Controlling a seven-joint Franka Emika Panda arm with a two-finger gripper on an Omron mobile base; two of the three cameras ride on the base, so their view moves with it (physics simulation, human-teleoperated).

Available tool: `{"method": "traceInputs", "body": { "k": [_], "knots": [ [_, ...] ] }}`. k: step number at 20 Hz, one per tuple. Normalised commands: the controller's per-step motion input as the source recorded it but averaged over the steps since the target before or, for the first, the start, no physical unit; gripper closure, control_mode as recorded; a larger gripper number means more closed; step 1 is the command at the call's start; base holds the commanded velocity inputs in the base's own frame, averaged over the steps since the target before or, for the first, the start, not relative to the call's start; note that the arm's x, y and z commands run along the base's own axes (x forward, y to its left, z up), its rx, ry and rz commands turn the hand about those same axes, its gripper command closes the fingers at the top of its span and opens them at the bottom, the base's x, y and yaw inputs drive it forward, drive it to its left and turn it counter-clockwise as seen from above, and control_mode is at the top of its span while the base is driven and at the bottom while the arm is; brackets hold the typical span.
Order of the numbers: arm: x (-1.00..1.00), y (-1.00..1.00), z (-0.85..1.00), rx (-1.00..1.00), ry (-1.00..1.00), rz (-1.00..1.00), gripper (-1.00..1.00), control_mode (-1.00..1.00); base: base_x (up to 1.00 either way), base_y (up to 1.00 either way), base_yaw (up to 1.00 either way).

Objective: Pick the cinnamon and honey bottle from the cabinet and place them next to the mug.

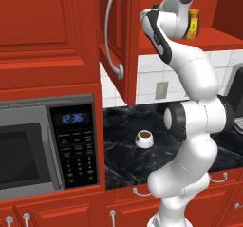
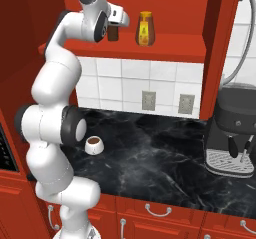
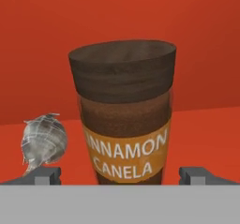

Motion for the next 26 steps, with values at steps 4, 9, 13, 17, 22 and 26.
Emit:
{"method": "traceInputs", "body": {
  "k": [4,9,13,17,22,26],
  "knots": [
    [0.11,0.00,-0.03,0.00,0.00,0.00,-1.00,-1.00,0.00,0.00,0.00],
    [0.08,0.00,0.00,0.00,0.00,0.00,-1.00,-1.00,0.00,0.00,0.00],
    [0.14,-0.02,0.00,0.00,0.00,0.00,-1.00,-1.00,0.00,0.00,0.00],
    [0.02,-0.04,0.00,0.00,0.00,0.00,-1.00,-1.00,0.00,0.00,0.00],
    [0.00,-0.03,0.00,0.00,0.00,0.00,-1.00,-1.00,0.00,0.00,0.00],
    [0.00,0.00,0.00,0.00,0.00,0.00,-1.00,-1.00,0.00,0.00,0.00]
  ]
}}
